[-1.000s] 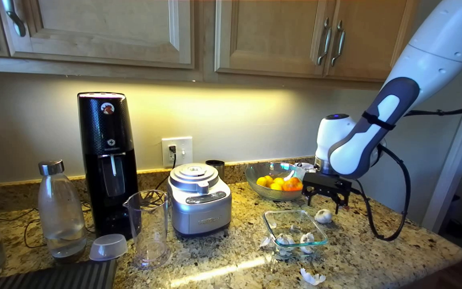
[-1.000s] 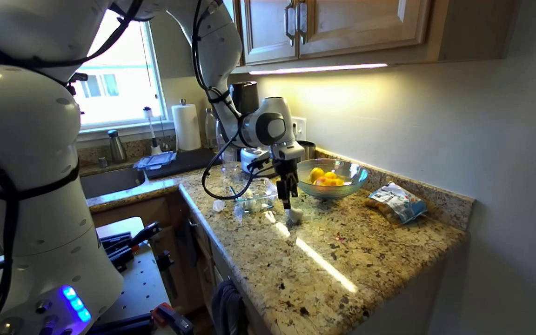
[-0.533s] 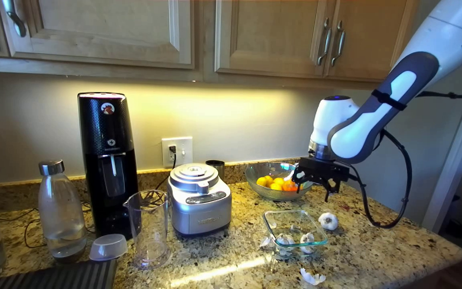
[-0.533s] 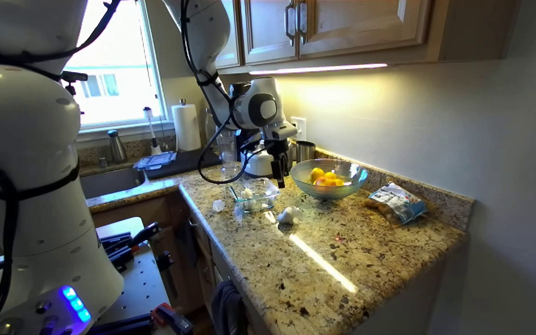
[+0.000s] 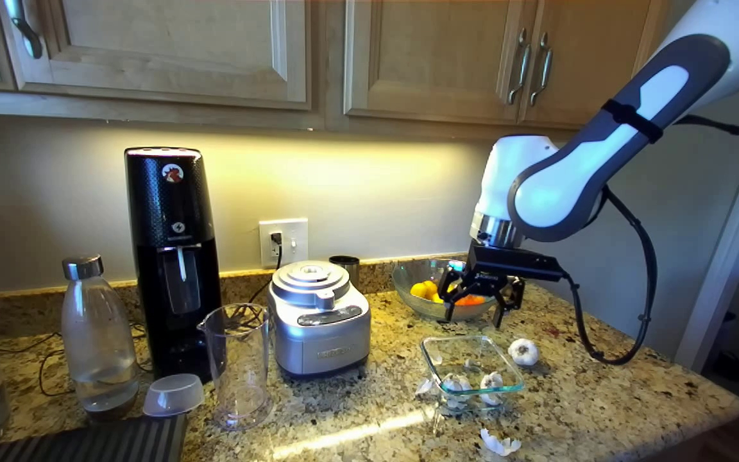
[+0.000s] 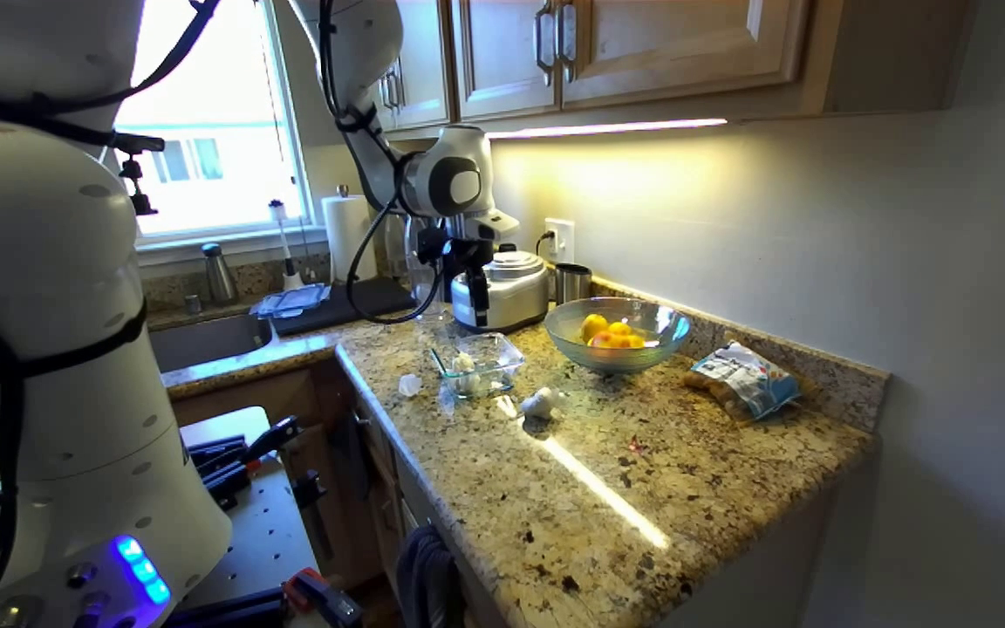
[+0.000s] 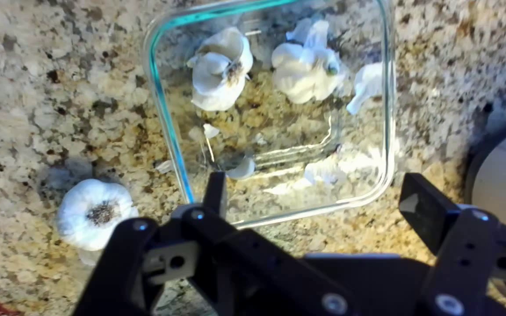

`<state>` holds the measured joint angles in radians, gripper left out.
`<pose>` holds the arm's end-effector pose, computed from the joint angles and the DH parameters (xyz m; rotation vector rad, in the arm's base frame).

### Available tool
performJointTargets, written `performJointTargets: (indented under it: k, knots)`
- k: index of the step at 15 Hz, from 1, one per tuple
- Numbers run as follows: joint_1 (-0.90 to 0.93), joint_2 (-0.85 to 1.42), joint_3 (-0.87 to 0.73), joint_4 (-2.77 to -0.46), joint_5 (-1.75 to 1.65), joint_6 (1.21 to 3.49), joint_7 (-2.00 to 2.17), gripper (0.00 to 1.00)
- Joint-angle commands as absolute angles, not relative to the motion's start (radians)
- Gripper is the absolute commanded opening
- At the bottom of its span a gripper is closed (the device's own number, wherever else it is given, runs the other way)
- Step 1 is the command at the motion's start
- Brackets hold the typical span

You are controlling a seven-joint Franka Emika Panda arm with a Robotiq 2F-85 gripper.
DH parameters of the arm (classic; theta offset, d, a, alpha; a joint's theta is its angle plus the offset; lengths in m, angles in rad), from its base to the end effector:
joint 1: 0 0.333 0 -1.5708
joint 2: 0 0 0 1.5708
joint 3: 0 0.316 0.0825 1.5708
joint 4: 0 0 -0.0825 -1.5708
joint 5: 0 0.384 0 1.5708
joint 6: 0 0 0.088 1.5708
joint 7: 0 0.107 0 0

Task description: Take out all the cloves of garlic in the bowl and put them on the table

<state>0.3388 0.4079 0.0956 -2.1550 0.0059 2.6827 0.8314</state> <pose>0.5268 0.2440 0.2193 -2.9709 0.6212 -0.1127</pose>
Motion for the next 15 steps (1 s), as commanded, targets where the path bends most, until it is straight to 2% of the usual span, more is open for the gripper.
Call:
performJointTargets:
  k: [1,15]
  knots:
    - [0.326,0.422,0.124,-2.141,0.018,2.645,0.706,1.0]
    - [0.371,0.62,0.11,-1.998,-0.013,2.586,0.37,1.0]
